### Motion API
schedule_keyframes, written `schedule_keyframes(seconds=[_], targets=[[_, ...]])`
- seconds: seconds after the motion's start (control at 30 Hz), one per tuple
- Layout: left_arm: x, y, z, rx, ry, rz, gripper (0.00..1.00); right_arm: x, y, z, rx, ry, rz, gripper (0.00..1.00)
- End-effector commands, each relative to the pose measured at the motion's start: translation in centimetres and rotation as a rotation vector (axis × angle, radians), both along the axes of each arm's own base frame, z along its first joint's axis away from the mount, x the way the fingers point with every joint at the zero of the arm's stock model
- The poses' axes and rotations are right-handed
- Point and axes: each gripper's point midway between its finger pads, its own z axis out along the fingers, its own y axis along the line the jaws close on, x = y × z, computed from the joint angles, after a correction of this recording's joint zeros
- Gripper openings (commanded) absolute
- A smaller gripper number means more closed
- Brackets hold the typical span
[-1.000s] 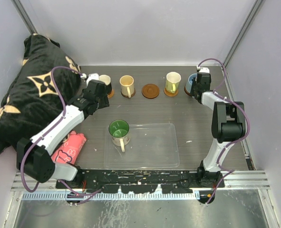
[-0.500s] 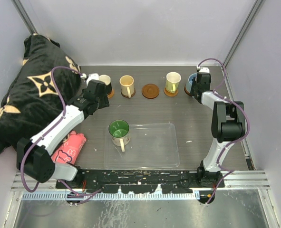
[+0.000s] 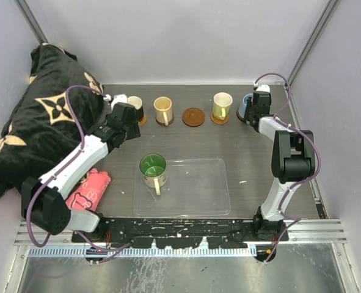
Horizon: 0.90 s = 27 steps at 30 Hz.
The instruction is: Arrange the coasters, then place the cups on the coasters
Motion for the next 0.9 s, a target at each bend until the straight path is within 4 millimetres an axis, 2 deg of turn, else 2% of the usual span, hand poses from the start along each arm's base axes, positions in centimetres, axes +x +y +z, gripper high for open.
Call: schedule_keyframes(seconds=[0.0,0.27,0.57,0.8,0.87], targets=[[0.9,-0.6,1.8,-0.035,-0.059,-0.001,0.57,2.8,-0.1,5.3,0.0,-0.17,-0.02,0.35],[0.9,-0.5,1.9,-0.035,-0.062,0.001,0.57,2.6,-0.2,5.2,0.003,-0.165,-0.025,0.37],[0.7,-0.6,1.8,-0.043,-0.062,0.0,0.57,1.3,0.3,4.8,0.015,-0.153,-0.036,0.43],[0.4,-0.4,2.2,-0.049,-0.072,0.002,0.57,-0.2,1.2,5.8,0.024,-0.169,-0.03,0.44],[0.3,-0.4,2.3,-0.051,-0.075,0.003,0.57,-1.0,0.8,6.2,0.013,-0.172,-0.064,0.44]])
